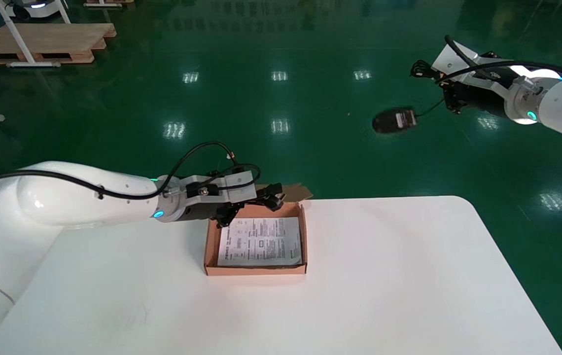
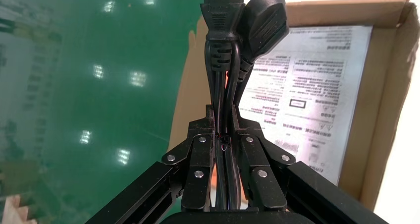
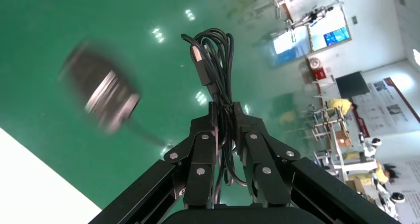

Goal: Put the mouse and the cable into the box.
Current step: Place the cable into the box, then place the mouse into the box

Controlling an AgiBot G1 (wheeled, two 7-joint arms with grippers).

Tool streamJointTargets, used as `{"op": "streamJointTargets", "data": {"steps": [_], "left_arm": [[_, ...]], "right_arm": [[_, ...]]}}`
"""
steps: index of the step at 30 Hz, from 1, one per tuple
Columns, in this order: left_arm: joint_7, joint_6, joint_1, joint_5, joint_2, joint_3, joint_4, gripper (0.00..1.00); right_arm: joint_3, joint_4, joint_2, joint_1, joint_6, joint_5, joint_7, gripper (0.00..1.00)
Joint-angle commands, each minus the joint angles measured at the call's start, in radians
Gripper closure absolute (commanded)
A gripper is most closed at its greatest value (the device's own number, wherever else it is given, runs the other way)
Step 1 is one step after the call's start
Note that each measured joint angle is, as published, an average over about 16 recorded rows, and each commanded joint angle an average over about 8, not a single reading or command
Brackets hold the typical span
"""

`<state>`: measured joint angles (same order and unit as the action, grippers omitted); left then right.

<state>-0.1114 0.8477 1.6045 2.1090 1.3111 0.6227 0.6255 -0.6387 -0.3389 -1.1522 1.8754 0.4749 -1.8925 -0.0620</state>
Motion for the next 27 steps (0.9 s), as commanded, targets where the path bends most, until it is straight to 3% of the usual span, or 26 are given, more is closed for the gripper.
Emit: {"op": "streamJointTargets", "data": {"steps": [1, 9, 14, 20, 27], "left_arm": [[0.004, -0.008, 0.008, -0.002, 0.020, 0.001, -0.019, 1.00], [-0.001, -0.011, -0.004, 0.006, 0.005, 0.003, -0.004, 1.00], [-0.026, -0.126, -0.051, 0.032, 0.040, 0.041, -0.002, 1.00], [-0.105, -0.341, -0.131, 0.048, 0.066, 0.209, 0.040, 1.00], [-0.198, -0.464, -0.145, 0.045, 0.064, 0.414, 0.043, 1.00]], "right_arm": [[0.003, 0.007, -0.002, 0.009, -0.006, 0.004, -0.006, 1.00], [0.000, 0.002, -0.001, -0.003, 0.002, 0.002, -0.001, 1.00], [0.000, 0.002, -0.001, -0.003, 0.002, 0.002, -0.001, 1.00], [0.000, 0.002, -0.001, -0.003, 0.002, 0.002, -0.001, 1.00], [0.000, 0.002, -0.001, -0.003, 0.002, 0.002, -0.001, 1.00]]}}
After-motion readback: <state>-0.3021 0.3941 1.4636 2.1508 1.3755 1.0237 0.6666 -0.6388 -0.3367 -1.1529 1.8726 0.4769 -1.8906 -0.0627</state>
